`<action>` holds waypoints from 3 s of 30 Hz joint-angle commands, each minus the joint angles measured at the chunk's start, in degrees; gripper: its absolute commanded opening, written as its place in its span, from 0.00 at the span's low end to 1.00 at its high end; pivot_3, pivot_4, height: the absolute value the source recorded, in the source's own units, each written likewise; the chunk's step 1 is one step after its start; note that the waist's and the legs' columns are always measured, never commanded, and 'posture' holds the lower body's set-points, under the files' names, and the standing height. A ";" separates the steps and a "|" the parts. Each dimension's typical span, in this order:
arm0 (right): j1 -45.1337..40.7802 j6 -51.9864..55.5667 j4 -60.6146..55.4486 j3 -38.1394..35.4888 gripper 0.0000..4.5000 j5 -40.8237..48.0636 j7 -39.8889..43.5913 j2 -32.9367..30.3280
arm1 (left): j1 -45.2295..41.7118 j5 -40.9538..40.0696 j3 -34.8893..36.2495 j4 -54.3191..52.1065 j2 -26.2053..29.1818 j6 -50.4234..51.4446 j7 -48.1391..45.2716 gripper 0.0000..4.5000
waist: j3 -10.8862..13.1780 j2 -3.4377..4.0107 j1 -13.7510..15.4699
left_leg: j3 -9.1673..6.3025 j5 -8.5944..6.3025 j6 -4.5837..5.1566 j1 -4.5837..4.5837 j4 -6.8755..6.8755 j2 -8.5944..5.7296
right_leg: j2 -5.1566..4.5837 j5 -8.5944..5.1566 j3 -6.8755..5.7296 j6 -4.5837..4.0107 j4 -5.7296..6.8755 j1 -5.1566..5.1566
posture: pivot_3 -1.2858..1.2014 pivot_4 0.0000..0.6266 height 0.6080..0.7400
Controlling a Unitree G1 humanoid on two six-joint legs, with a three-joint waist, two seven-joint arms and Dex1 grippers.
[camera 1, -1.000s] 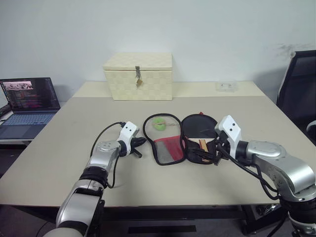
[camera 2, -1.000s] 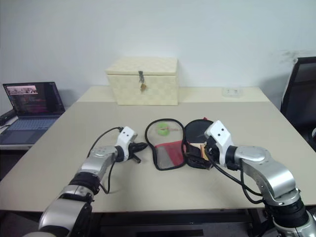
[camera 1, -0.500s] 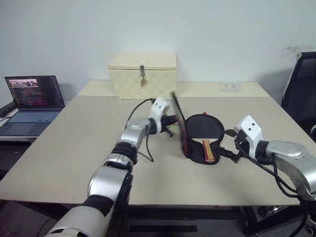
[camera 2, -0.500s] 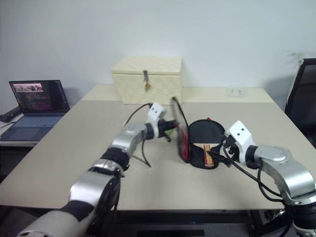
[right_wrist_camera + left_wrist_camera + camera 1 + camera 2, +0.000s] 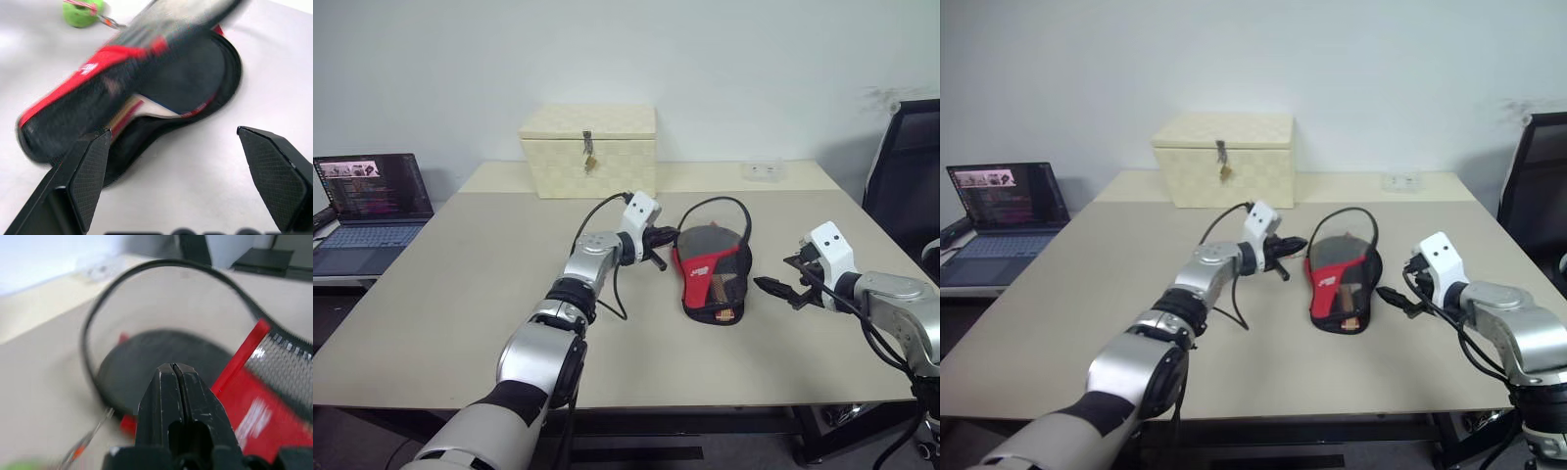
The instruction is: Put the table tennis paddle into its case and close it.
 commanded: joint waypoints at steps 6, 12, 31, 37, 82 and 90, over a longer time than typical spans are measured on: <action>-5.42 2.83 3.36 -2.72 1.00 1.26 -1.19 1.66 | 2.70 -2.48 2.59 -8.54 2.53 1.61 -2.94 0.01 | -0.01 0.01 0.16 | -0.02 0.00 0.00 -0.03 0.03 -0.01 | -0.02 0.00 -0.03 0.01 0.00 -0.01 | 0.52 0.24 1.00; -7.10 2.27 10.11 -1.52 1.00 0.58 -4.42 8.93 | 13.87 -7.18 5.18 -27.45 8.59 11.01 -6.25 0.01 | -0.03 0.05 -0.90 | 0.04 0.01 -0.01 0.08 0.01 0.10 | 0.00 0.01 0.06 -0.03 0.13 -0.01 | 0.52 0.24 1.00; -15.31 -7.99 36.81 3.30 1.00 -8.51 -6.69 18.77 | 39.60 -37.17 14.58 -76.93 28.54 41.19 -18.57 0.01 | -0.03 0.04 -0.81 | 0.14 0.02 -0.03 0.37 0.10 0.51 | 0.01 0.00 0.12 -0.05 0.35 0.16 | 0.52 0.24 1.00; -15.75 -5.82 37.16 4.49 0.96 -7.44 -3.95 21.60 | 40.30 -38.40 14.29 -78.46 30.86 41.34 -17.92 0.00 | -0.05 0.04 -1.05 | 0.14 0.02 -0.03 0.57 0.09 0.64 | 0.16 -0.01 0.13 -0.07 0.34 0.32 | 0.52 0.24 1.00; 1.84 28.30 -9.53 7.38 0.01 5.68 -2.42 34.29 | 59.39 -40.27 11.51 -88.84 40.76 41.66 -24.83 0.00 | -0.07 -0.05 -2.86 | 0.83 -0.11 -0.16 1.30 -0.90 0.96 | 0.64 -0.23 1.30 -0.24 -0.08 0.31 | 0.52 0.24 1.00; 2.95 29.82 -9.44 4.61 0.01 6.09 -8.34 40.66 | 59.06 -39.82 11.19 -88.14 41.14 41.15 -25.12 0.00 | -0.07 -0.05 -2.89 | 1.10 -0.11 -0.16 1.29 -0.93 0.98 | 0.64 -0.23 1.38 -0.25 -0.08 0.22 | 0.52 0.24 1.00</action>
